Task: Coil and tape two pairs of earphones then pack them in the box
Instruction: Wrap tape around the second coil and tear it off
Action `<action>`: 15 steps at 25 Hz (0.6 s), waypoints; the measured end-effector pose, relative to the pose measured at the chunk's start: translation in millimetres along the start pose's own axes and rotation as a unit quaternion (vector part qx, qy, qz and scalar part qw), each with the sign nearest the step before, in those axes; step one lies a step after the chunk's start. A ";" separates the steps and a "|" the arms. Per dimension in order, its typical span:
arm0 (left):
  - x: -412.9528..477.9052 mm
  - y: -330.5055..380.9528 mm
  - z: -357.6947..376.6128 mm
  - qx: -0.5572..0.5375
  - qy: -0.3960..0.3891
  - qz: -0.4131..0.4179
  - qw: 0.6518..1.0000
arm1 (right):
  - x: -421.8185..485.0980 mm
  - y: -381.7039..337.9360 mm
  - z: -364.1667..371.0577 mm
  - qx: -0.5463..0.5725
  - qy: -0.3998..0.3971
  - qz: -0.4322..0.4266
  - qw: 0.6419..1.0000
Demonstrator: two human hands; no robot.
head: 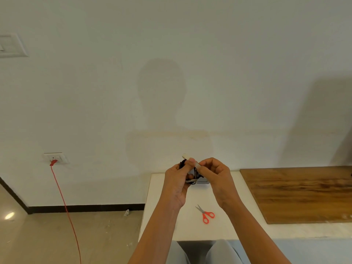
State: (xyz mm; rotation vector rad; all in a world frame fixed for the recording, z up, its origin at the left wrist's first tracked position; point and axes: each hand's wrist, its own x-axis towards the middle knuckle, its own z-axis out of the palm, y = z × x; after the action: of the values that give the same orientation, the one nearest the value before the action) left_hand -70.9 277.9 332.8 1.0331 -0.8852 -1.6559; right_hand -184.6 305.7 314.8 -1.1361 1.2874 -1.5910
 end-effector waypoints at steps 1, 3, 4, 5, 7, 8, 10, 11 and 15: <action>-0.1 -0.5 0.6 0.002 -0.004 -0.002 1.000 | 0.8 -0.5 1.7 -0.006 0.011 0.004 1.000; -0.3 -0.5 1.2 0.003 -0.016 -0.006 1.000 | 2.5 0.1 3.8 -0.025 0.027 0.010 0.999; -0.2 -0.1 1.0 0.003 -0.021 -0.007 1.000 | 2.9 0.6 3.9 -0.031 0.027 0.012 0.999; 0.0 0.4 0.8 0.001 -0.024 -0.007 1.000 | 2.6 0.3 3.4 -0.033 0.021 0.012 0.999; 0.0 2.9 0.6 -0.009 -0.018 -0.012 1.000 | 1.5 -1.3 1.4 -0.023 0.004 0.009 1.000; -1.0 5.1 0.5 -0.017 -0.015 -0.015 1.000 | 0.8 -2.7 0.2 -0.016 -0.003 0.007 1.000; -3.9 9.4 1.1 -0.041 -0.018 -0.025 0.999 | 0.0 -3.5 -2.3 -0.005 -0.019 -0.002 1.000; -5.3 11.1 1.3 -0.055 -0.022 -0.029 0.998 | 0.0 -2.6 -3.9 -0.002 -0.030 -0.009 1.000; -4.5 14.6 -1.9 -0.086 -0.025 -0.050 0.995 | 0.3 3.1 -9.0 0.000 -0.063 -0.022 0.998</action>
State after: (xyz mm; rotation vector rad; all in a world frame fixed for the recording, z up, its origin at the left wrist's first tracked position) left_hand -63.3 278.0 346.2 0.9347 -0.7187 -1.8152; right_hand -193.2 307.4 311.1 -1.2529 1.1876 -1.5253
